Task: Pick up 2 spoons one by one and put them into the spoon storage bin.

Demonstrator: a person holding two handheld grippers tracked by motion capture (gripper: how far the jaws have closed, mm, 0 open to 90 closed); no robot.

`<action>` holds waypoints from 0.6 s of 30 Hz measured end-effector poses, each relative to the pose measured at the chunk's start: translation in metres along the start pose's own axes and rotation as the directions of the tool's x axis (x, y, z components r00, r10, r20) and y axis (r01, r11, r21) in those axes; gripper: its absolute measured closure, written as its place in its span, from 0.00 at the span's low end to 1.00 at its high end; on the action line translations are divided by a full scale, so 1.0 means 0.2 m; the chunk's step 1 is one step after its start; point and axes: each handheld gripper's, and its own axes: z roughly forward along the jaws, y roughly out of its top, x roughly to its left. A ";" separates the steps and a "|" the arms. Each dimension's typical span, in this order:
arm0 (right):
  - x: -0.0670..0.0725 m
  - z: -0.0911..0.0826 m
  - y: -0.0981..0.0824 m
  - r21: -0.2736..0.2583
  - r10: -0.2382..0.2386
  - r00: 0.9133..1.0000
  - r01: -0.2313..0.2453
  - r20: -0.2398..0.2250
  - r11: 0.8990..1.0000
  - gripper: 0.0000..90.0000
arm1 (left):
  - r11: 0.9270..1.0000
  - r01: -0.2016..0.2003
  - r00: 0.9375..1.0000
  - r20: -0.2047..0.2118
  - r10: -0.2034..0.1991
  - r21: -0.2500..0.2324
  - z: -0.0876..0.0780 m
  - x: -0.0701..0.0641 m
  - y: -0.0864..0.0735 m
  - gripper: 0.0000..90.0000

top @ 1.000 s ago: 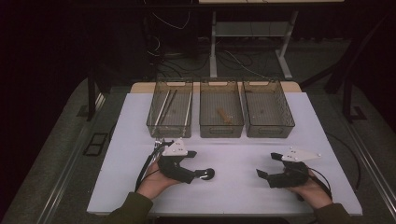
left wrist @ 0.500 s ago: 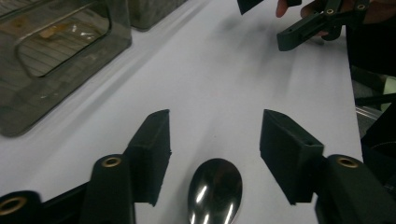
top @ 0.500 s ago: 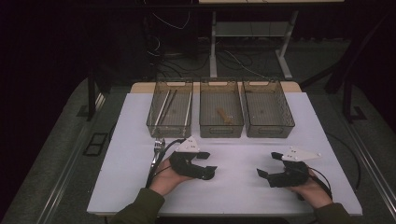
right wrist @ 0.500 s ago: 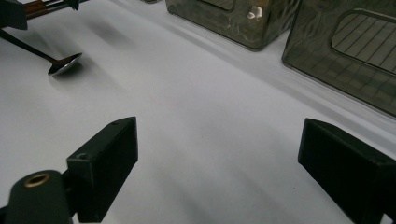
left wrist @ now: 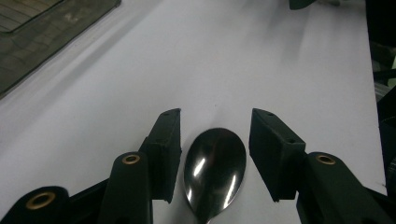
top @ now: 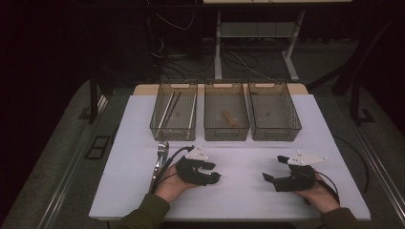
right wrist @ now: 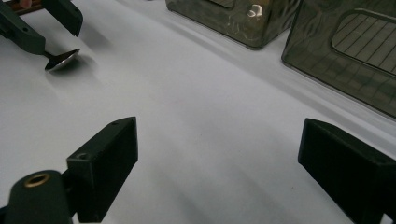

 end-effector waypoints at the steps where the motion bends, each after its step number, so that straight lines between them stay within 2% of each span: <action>1: 0.00 0.00 0.00 0.000 0.000 1.000 0.000 0.001 1.000 0.14 | 1.000 -0.001 1.000 -0.002 0.001 0.009 0.00 0.00 0.00 0.59; 8: 0.00 0.00 0.00 0.001 -0.003 1.000 0.003 0.003 1.000 0.14 | 0.999 -0.002 1.000 -0.005 0.003 0.054 0.03 0.01 -0.03 0.60; 12: 0.00 0.00 0.00 0.003 -0.001 1.000 0.001 0.003 1.000 0.14 | 0.998 -0.005 1.000 -0.020 0.007 0.070 0.04 0.01 -0.03 0.60; 18: -0.01 0.00 0.00 0.002 0.002 1.000 -0.002 0.006 1.000 0.14 | 0.997 -0.015 1.000 -0.015 0.016 0.078 0.05 0.01 -0.03 0.60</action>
